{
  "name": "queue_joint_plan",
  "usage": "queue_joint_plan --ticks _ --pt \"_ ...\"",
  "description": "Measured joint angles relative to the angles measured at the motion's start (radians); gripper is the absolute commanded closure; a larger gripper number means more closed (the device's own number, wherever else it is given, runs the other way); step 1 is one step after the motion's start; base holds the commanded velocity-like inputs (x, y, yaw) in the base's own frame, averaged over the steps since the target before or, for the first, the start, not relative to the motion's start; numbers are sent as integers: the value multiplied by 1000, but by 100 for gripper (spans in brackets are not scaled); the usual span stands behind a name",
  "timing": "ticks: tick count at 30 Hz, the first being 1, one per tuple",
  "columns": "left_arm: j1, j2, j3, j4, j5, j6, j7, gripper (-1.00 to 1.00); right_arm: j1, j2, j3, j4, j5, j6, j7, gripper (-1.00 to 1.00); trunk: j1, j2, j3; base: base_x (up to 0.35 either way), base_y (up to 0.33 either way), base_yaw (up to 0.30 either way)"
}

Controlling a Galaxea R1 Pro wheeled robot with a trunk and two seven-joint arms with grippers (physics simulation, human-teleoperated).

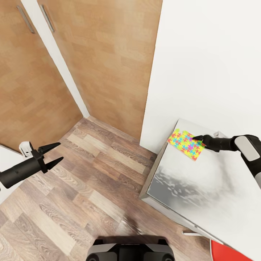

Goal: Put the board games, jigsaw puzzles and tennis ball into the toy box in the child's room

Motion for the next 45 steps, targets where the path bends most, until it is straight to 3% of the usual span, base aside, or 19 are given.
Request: queue_joint_plan --ticks 45 --pt "0 0 -1 -2 0 0 -1 -100 0 -1 -9 -3 -18 2 1 -100 3 0 0 0 0 56"
